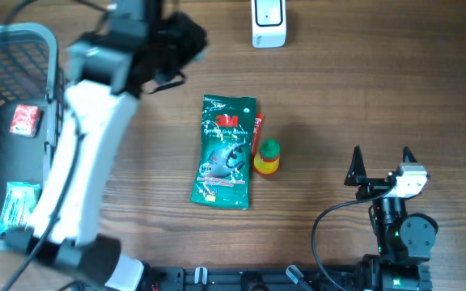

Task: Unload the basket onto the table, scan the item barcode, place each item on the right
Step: 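Lift the green-capped jar and carry it beside the bottle, then release the jar and move the left gripper back into the basket, then grasp the mint-green Zappy tissue wipes pack with the left gripper, then carry the wipes pack over and lower it onto the glove pack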

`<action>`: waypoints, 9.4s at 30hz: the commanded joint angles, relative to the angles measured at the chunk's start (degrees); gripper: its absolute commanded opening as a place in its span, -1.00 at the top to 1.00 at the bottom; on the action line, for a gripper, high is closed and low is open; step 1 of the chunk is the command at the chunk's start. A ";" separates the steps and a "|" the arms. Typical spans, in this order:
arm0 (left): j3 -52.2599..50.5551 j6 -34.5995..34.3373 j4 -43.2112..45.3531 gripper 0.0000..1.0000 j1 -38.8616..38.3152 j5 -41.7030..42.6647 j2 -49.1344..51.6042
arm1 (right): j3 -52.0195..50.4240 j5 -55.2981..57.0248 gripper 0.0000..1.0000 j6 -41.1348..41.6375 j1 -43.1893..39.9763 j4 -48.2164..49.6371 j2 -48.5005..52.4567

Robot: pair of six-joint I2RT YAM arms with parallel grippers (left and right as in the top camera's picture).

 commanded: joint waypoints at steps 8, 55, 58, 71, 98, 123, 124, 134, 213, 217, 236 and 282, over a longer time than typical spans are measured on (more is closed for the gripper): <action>0.98 5.66 5.33 -0.08 -11.93 -2.01 17.84 | -0.07 0.59 -0.99 -0.52 0.35 0.11 -0.28; 20.17 31.76 -6.14 -1.00 -18.56 -15.93 20.96 | -0.07 0.59 -1.00 -0.50 0.35 0.11 -0.28; 25.77 31.71 -7.21 -1.00 -16.17 -15.96 15.63 | -0.07 0.59 -1.00 -0.48 0.35 0.11 -0.28; 26.47 -2.93 -29.03 -1.00 20.46 -26.49 1.09 | -0.07 0.59 -0.99 -0.50 0.35 0.11 -0.28; -29.66 -5.38 -6.99 -0.95 62.05 -18.43 2.05 | -0.07 0.59 -0.99 -0.52 0.35 0.11 -0.28; -42.29 -1.07 12.70 -0.56 62.64 -23.17 6.97 | -0.07 0.59 -1.00 -0.50 0.35 0.11 -0.28; -42.29 -1.07 12.41 -0.45 62.64 -23.17 7.63 | -0.07 0.59 -0.99 -0.50 0.35 0.11 -0.28; -36.06 -1.31 4.90 0.92 62.64 -19.56 5.70 | -0.07 0.59 -1.00 -0.48 0.35 0.13 -0.28; -14.73 -4.81 -14.01 -0.54 55.04 -11.82 1.14 | -0.07 0.59 -0.99 -0.52 0.35 0.11 -0.28; -18.18 2.34 -8.46 -0.64 55.49 -10.12 3.98 | -0.07 0.59 -1.00 -0.50 0.35 0.11 -0.28; -47.84 12.20 22.45 -0.66 55.49 2.34 4.20 | -0.07 0.59 -0.99 -0.50 0.35 0.11 -0.28; -25.62 6.25 -7.87 0.88 15.10 15.58 -38.64 | -0.07 0.59 -1.00 -0.50 0.35 0.11 -0.28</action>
